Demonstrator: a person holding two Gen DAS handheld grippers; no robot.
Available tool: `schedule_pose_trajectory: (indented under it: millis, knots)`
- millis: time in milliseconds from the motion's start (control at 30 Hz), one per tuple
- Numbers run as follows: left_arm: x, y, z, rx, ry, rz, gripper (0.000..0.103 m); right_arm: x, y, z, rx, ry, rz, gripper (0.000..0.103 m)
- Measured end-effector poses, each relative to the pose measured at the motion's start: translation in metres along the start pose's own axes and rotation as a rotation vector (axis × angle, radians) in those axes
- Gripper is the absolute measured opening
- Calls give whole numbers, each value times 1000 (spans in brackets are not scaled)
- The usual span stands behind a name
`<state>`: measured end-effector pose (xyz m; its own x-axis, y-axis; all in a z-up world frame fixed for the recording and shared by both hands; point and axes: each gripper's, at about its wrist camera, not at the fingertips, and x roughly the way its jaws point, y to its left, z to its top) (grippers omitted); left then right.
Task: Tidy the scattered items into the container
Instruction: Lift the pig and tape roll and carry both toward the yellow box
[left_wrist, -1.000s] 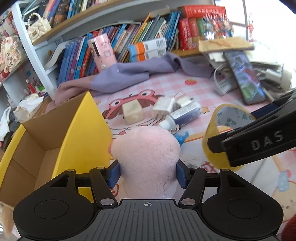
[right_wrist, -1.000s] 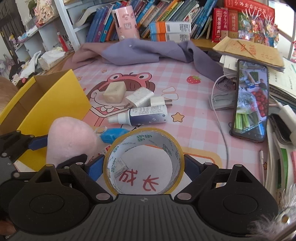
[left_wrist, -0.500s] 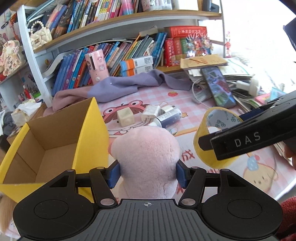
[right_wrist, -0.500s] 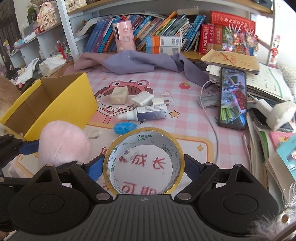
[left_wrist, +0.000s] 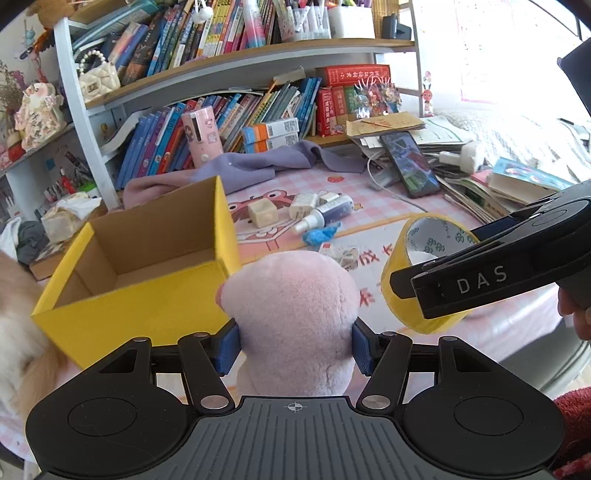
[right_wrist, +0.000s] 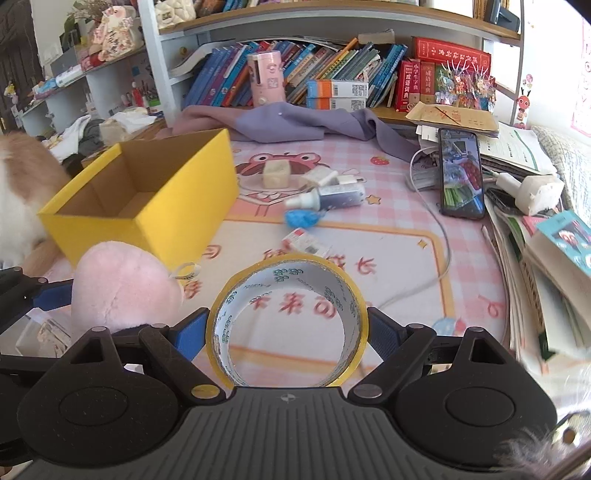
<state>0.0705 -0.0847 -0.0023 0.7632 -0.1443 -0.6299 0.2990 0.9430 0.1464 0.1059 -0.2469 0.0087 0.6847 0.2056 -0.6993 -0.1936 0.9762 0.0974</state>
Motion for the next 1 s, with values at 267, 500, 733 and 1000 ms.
schedule_pose_trajectory:
  millis: [267, 500, 733, 1000]
  knots:
    - [-33, 14, -34, -1, 7, -13, 60, -25, 37, -33, 6, -7, -15, 88]
    - [-53, 30, -55, -25, 16, -9, 60, -36, 66, -44, -18, -8, -3, 88]
    - [-61, 47, -65, -72, 24, 2, 60, -39, 91, -46, -72, -5, 18, 88]
    - [-60, 56, -72, -103, 43, -3, 60, -36, 103, -49, -98, 9, 32, 88]
